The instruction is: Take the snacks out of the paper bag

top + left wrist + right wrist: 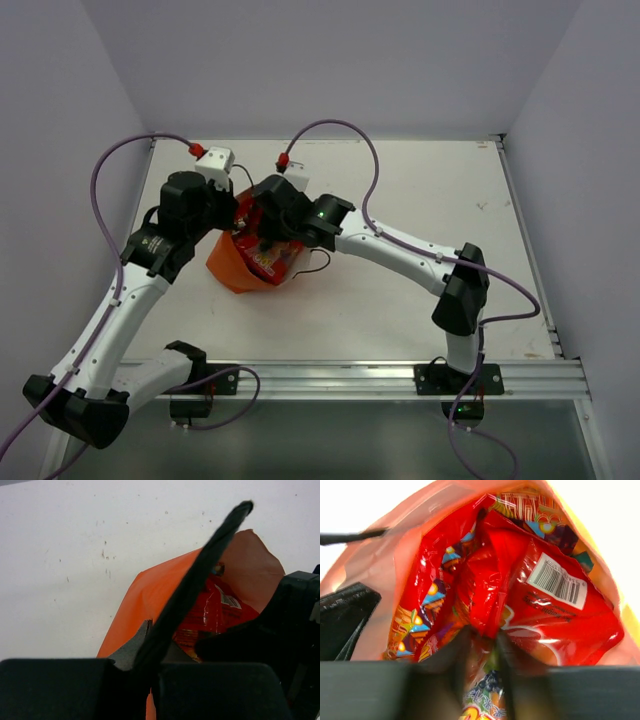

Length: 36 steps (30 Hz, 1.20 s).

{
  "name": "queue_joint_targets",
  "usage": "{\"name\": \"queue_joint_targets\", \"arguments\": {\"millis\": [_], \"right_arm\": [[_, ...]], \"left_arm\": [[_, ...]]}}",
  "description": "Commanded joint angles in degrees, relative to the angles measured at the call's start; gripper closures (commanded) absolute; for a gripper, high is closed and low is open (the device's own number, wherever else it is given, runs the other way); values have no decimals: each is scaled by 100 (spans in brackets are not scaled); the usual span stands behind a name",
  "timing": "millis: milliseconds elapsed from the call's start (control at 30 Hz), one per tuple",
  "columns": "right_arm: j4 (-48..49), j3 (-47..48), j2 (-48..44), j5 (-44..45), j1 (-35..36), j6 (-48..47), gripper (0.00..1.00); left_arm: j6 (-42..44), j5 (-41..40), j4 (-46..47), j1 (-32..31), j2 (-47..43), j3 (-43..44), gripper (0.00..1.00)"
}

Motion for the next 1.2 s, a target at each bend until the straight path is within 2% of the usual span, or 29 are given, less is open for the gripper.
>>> {"name": "queue_joint_targets", "arguments": {"millis": [0,67,267,433,600,833,933,967,1067,1167], "right_arm": [[-156,-150,7,-35,31,150,80],[-113,-212,-186,35,31,9,100],[510,-572,-968,-148,31,-667,100],[1820,-1196,-2128,-641,22,-1493,100],[2435,-1434,-2753,-369,22,-2265,100],[2744,-1636,-3675,8,-250,-2988,100],[2517,-1943,-4018,265,-907,-2875,100],[2368,-2065,-4123,47,-1484,-2683,100],[2322,-2707,-4168,-227,-2504,-2567,100],[2392,-3199,-3871,-763,-3270,-2461,100]], "left_arm": [[-162,61,658,-70,-54,27,100],[-110,-53,658,-70,-63,27,100],[-100,-317,641,-70,-54,9,100],[-127,-589,649,-70,-19,18,100],[-109,-668,649,-70,-19,53,100],[-30,-914,597,-70,34,44,100],[22,-906,614,-70,60,88,100],[31,-888,623,-70,60,140,100],[180,-809,667,-70,87,211,100],[409,-704,728,-70,122,316,100]]}}
